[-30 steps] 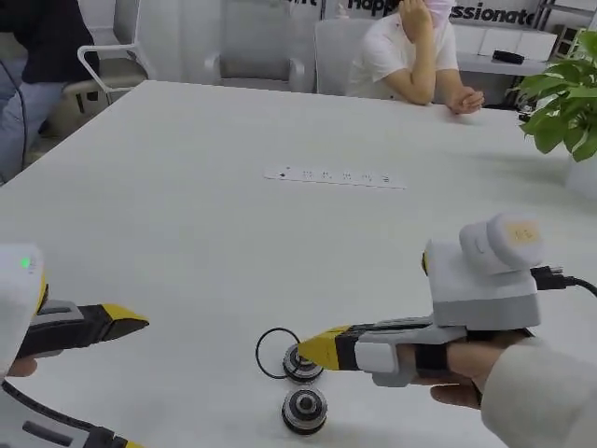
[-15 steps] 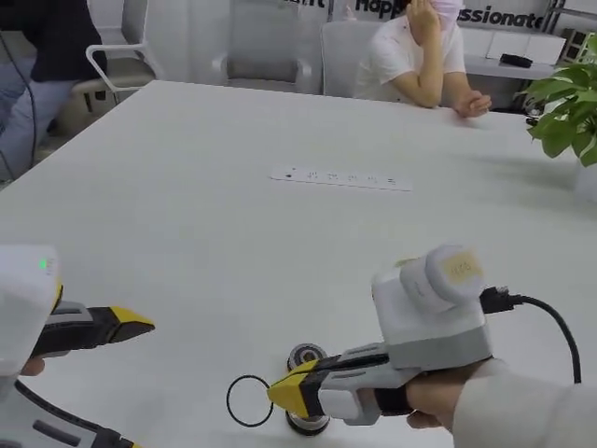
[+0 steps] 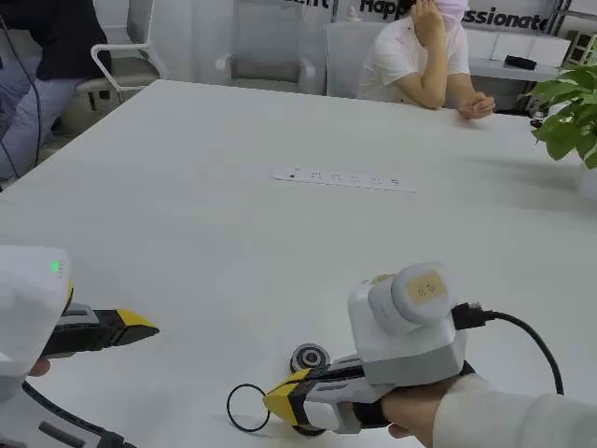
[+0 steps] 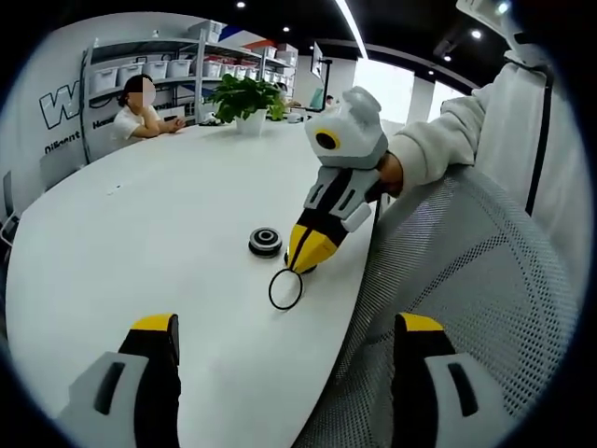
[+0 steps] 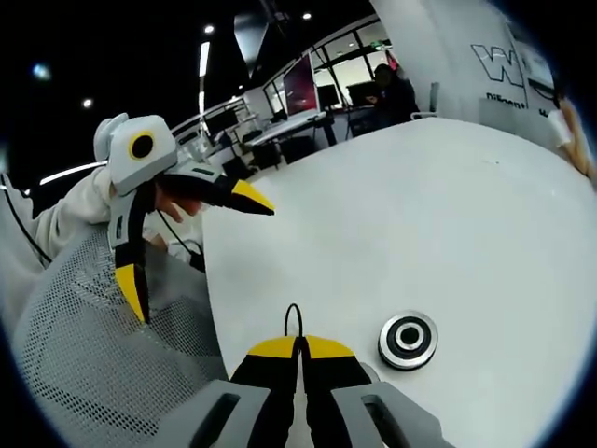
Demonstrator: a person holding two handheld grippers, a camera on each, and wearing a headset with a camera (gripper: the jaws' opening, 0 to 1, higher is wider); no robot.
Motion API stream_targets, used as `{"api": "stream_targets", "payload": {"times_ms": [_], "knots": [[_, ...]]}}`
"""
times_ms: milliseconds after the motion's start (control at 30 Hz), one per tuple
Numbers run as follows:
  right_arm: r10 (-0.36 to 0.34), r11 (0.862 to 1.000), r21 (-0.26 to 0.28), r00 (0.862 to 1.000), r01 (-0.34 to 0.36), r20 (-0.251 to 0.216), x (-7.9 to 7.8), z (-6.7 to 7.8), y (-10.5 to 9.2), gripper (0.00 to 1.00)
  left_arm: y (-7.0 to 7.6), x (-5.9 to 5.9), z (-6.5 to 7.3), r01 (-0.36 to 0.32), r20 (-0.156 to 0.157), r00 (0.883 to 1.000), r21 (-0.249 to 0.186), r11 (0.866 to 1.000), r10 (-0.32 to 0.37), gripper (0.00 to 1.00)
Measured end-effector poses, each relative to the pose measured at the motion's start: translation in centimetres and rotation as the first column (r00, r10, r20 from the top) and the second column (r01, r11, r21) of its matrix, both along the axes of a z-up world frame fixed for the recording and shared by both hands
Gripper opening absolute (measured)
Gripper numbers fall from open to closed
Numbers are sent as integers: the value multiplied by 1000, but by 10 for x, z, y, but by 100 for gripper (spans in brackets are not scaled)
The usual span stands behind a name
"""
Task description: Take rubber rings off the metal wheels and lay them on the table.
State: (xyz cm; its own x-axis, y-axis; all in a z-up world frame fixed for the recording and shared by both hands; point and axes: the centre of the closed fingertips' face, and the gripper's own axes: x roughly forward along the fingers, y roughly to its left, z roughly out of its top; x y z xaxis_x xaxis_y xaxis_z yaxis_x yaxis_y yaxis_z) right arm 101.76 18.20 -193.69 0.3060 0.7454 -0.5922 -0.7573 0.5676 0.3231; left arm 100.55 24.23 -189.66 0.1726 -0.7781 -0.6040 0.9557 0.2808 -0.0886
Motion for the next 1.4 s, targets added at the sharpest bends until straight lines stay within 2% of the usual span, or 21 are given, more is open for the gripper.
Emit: {"api": "stream_targets", "payload": {"times_ms": [133, 400, 500, 667, 900, 1067, 1167, 1300, 1400], "knots": [[4, 1000, -11, 1000, -4, 17, 1, -1, -1, 0, 0, 0, 0, 0, -2, 1000, 2, 1000, 0, 94], [-1, 999, -34, 1000, 1, -2, 2, -4, -5, 7, 0, -1, -1, 1, -4, 1000, 3, 1000, -1, 94], [-1, 999, -42, 1000, 1, 8, 3, -3, -6, 9, 0, -1, 0, 0, -5, 1000, 2, 1000, 0, 94], [-9, 999, -37, 1000, 10, 28, 6, 4, -10, 9, 0, -1, -1, 0, -4, 1000, 4, 1000, 0, 94], [-45, 999, -2, 998, 45, 44, 13, 17, -16, 9, 1, -1, -1, 1, -4, 1000, 5, 1000, -1, 93], [-37, 999, 12, 997, 36, 60, 14, 27, -17, 12, 0, -1, -1, 1, -3, 1000, 6, 1000, -1, 93], [-21, 1000, 15, 996, 19, 87, 13, 33, -19, 14, 1, -1, -1, 1, -3, 1000, 7, 1000, -1, 93], [21, 1000, -19, 989, -19, 149, 13, 37, -24, 17, 0, -1, -1, 4, -2, 1000, 9, 1000, -4, 93], [25, 1000, -19, 986, -22, 164, 12, 39, -29, 19, 0, 0, 0, 2, 2, 1000, 7, 1000, -2, 93]]}}
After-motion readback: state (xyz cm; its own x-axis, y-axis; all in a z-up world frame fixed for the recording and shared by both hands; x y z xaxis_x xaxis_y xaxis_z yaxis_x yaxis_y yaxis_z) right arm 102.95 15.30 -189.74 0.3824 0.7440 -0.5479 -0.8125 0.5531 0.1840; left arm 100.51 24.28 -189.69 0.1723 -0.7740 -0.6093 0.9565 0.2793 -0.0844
